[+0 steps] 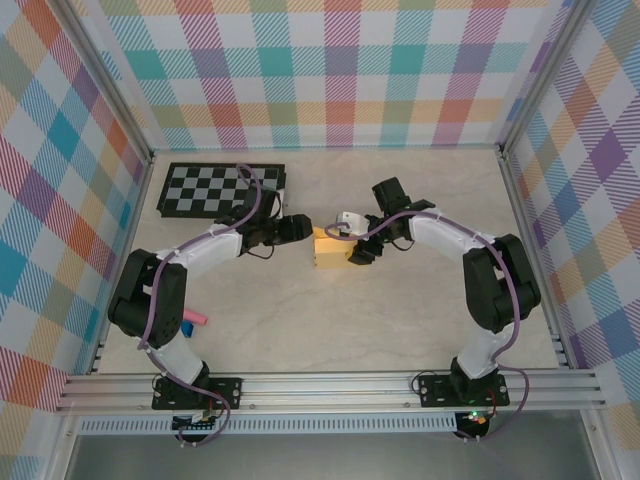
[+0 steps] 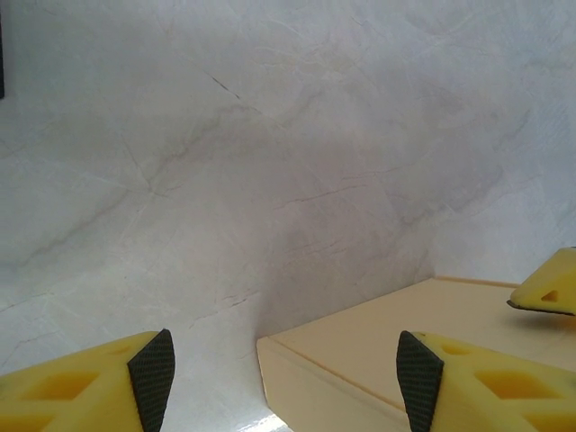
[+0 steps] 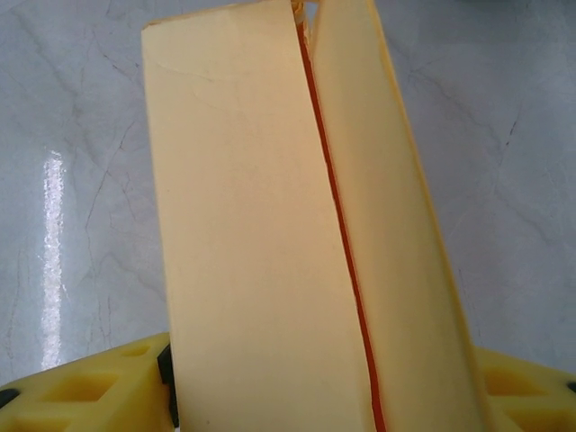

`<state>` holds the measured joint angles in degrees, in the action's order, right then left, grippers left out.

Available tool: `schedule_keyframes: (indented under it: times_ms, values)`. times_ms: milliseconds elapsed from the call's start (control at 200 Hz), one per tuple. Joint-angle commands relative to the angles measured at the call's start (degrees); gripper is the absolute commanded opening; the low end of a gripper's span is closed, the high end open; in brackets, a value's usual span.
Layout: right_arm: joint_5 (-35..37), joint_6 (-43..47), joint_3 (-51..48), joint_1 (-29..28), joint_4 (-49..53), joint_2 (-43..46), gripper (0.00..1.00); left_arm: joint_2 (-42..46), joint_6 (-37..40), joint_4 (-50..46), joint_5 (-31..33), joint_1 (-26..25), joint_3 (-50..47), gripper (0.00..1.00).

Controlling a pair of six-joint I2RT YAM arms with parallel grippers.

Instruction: Fold the paper box

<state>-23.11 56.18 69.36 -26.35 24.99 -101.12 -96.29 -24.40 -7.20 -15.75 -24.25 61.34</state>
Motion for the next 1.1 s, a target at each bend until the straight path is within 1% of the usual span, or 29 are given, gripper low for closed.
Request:
schedule_keyframes:
  times_ms: [0, 330, 475, 730, 815, 880, 935, 995, 1095]
  values:
    - [0.06, 1.22, -1.22, -1.90, -3.73, 2.24, 0.63, -2.29, -0.11, -0.82, 0.09, -1.28, 1.31, 0.68]
    - [2.30, 2.97, -1.90, -3.40, -5.25, 3.36, 0.62, -4.49, -0.42, 0.46, -0.42, -1.73, 2.68, 0.68]
    - [3.56, 5.28, -4.68, -3.89, -8.12, 4.50, 0.62, -4.42, -0.45, 0.80, -0.22, -2.03, 2.84, 0.68]
    - [7.05, 6.61, -8.33, -4.25, -12.93, 4.67, 0.62, -5.91, 0.34, -1.41, -0.84, -2.27, 4.65, 0.68]
    - [7.10, 7.22, -8.76, -4.30, -12.69, 4.16, 0.59, -5.90, 0.46, -0.91, -0.64, -2.29, 4.66, 0.68]
    - [7.28, 7.18, -8.81, -4.13, -12.43, 3.58, 0.56, -5.18, 1.96, -0.59, -0.37, -2.12, 4.50, 0.70]
    - [7.38, 7.25, -8.88, -3.90, -12.19, 3.23, 0.53, -3.85, 3.97, 0.65, -0.29, -1.56, 3.57, 0.71]
    - [7.16, 7.59, -8.69, -3.73, -11.49, 3.13, 0.53, -1.73, 5.49, 4.33, -0.70, -0.07, 1.33, 0.74]
    - [5.81, 7.44, -7.85, -3.11, -9.92, 2.79, 0.53, 1.65, 5.20, 13.64, -3.77, 4.87, -3.26, 0.76]
